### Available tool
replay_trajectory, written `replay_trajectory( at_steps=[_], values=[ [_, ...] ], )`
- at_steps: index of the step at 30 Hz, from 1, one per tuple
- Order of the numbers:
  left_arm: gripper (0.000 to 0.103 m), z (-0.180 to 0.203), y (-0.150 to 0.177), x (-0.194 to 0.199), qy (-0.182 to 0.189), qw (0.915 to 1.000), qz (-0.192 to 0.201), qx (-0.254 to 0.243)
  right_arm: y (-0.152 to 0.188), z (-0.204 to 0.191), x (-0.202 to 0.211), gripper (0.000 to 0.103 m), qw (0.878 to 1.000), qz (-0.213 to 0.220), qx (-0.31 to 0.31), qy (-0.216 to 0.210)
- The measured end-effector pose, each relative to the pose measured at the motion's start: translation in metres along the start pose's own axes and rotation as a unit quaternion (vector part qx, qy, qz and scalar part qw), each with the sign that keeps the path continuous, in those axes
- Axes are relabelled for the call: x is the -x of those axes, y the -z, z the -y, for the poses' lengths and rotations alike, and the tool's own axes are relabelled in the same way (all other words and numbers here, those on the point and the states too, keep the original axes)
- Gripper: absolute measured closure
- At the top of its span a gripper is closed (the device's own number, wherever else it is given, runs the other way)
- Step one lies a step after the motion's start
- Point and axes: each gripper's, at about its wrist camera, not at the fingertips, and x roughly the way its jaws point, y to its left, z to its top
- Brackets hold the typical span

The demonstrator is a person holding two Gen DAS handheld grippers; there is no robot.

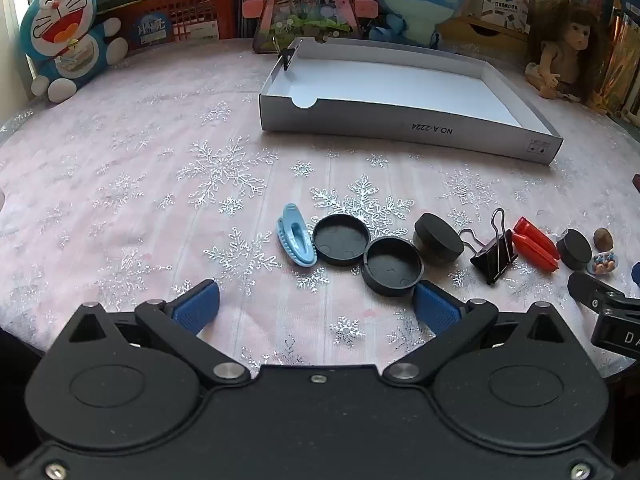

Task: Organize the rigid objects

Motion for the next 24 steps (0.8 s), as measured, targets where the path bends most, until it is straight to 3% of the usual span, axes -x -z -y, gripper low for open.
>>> replay_trajectory(
  at_steps=[24],
  values=[
    [0.0,0.0001,-0.0001,-0.0003,-0.002,1.0,-0.005,-0.001,-0.0007,-0.0001,-0.001,0.0,1.0,-0.002,0.0,0.0]
  ],
)
